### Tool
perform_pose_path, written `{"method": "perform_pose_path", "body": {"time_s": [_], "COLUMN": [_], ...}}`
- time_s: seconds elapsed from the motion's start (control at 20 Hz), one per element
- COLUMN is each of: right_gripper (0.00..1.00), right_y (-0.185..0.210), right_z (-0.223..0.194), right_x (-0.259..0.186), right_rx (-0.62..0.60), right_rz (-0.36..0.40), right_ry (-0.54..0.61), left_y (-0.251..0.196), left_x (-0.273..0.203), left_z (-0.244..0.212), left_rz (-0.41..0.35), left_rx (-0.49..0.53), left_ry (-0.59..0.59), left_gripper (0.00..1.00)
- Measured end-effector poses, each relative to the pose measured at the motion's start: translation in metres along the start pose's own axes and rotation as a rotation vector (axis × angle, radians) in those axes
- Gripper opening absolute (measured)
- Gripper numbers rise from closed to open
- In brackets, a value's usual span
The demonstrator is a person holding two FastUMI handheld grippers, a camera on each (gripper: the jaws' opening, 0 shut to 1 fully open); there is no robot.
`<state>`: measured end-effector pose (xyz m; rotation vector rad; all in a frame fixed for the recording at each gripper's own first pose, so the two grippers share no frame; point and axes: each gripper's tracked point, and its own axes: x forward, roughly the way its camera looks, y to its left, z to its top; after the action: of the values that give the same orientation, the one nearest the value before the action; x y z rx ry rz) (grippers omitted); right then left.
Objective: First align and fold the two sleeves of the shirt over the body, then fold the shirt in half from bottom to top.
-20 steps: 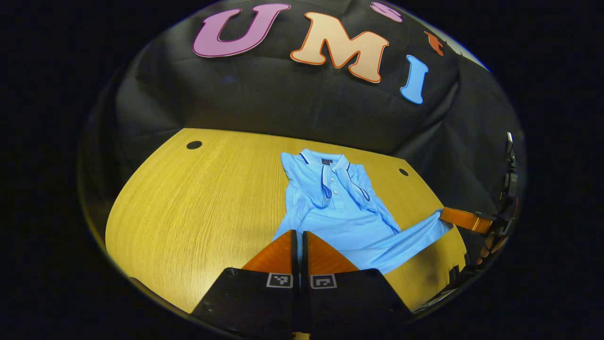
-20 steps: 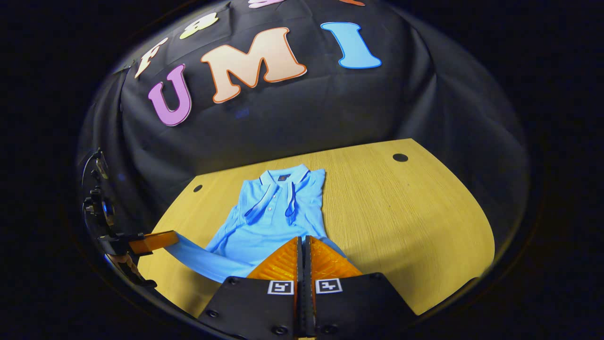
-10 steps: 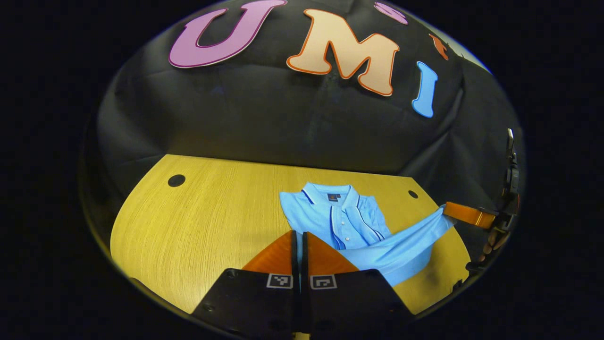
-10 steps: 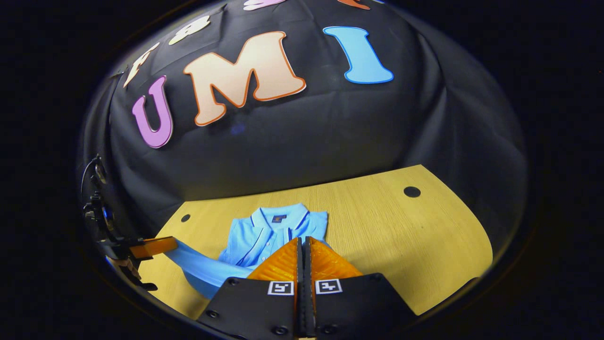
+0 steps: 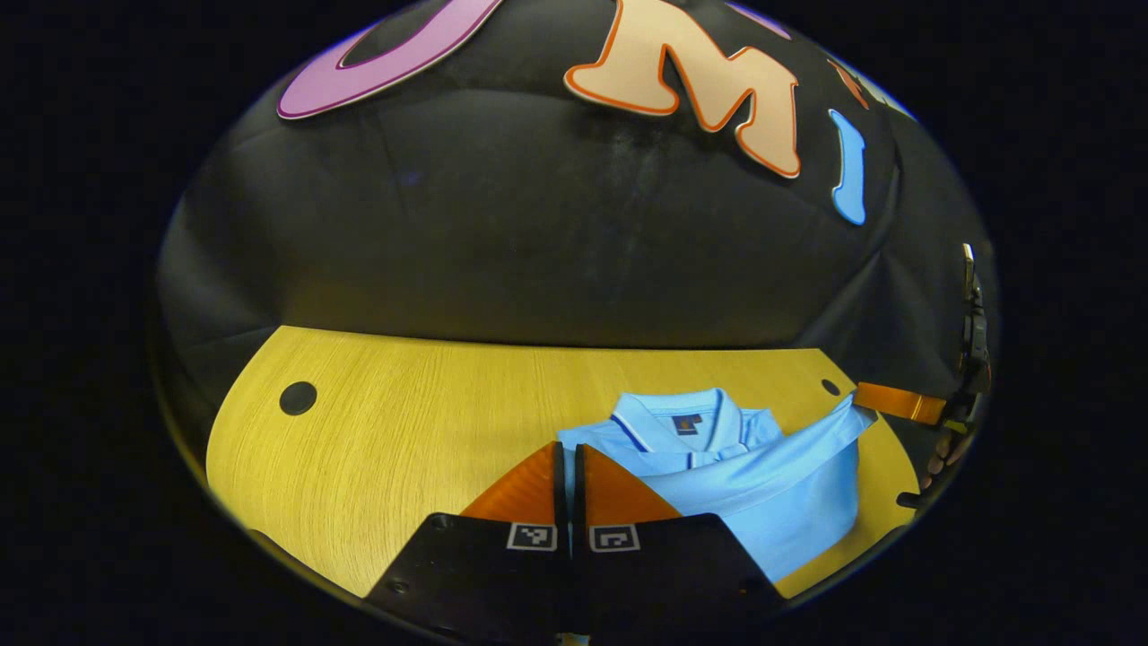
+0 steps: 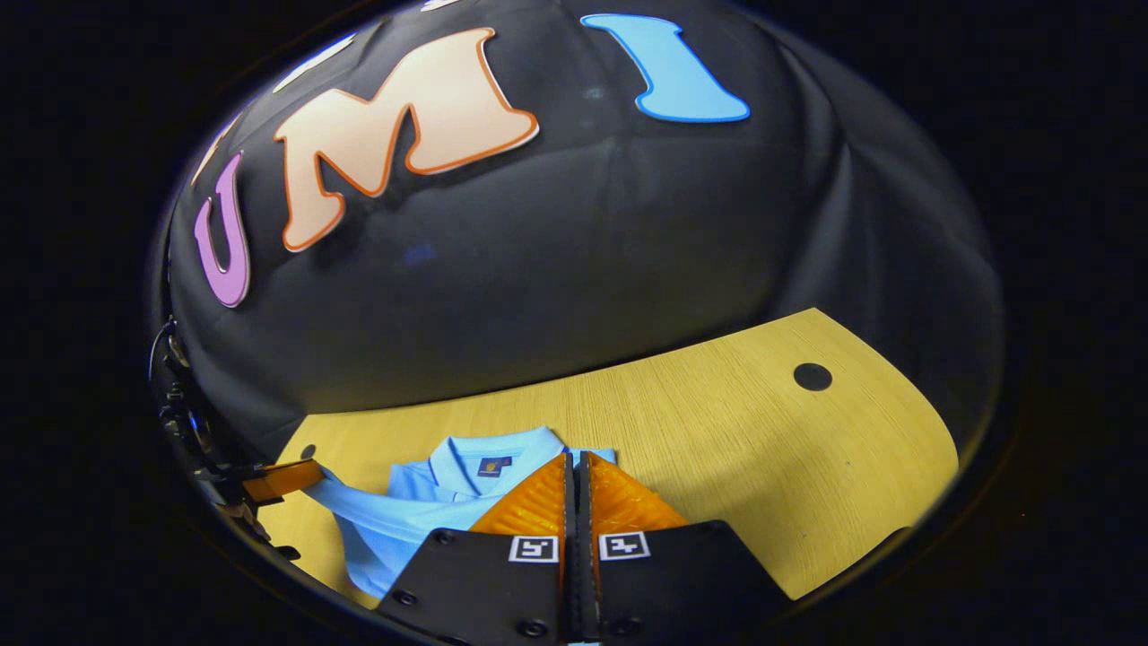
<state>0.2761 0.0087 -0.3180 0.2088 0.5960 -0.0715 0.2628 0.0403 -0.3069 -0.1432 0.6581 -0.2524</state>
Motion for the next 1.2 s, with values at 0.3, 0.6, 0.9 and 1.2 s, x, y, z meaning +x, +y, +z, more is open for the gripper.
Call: {"method": "perform_pose_path", "body": {"time_s": [0.3,0.6,0.9,1.2], "right_gripper": [0.25,0.98,0.98,0.97], "right_y": [-0.002,0.014,0.026,0.02], "right_z": [-0.005,0.031,0.054,0.046], "right_x": [0.026,-0.045,-0.174,-0.284], "right_rx": [-0.03,-0.202,-0.271,-0.269], "right_rz": [-0.04,-0.025,0.023,0.066], "right_ry": [-0.027,-0.199,-0.352,-0.437], "left_y": [0.006,-0.008,-0.053,-0.097], "left_x": [0.025,-0.042,-0.177,-0.279], "left_z": [-0.008,0.048,0.081,0.06], "left_rz": [0.016,0.047,0.087,0.107], "left_rx": [0.024,0.041,0.06,0.099], "left_ry": [0.004,-0.187,-0.378,-0.474], "left_gripper": [0.08,0.94,0.95,0.95]}}
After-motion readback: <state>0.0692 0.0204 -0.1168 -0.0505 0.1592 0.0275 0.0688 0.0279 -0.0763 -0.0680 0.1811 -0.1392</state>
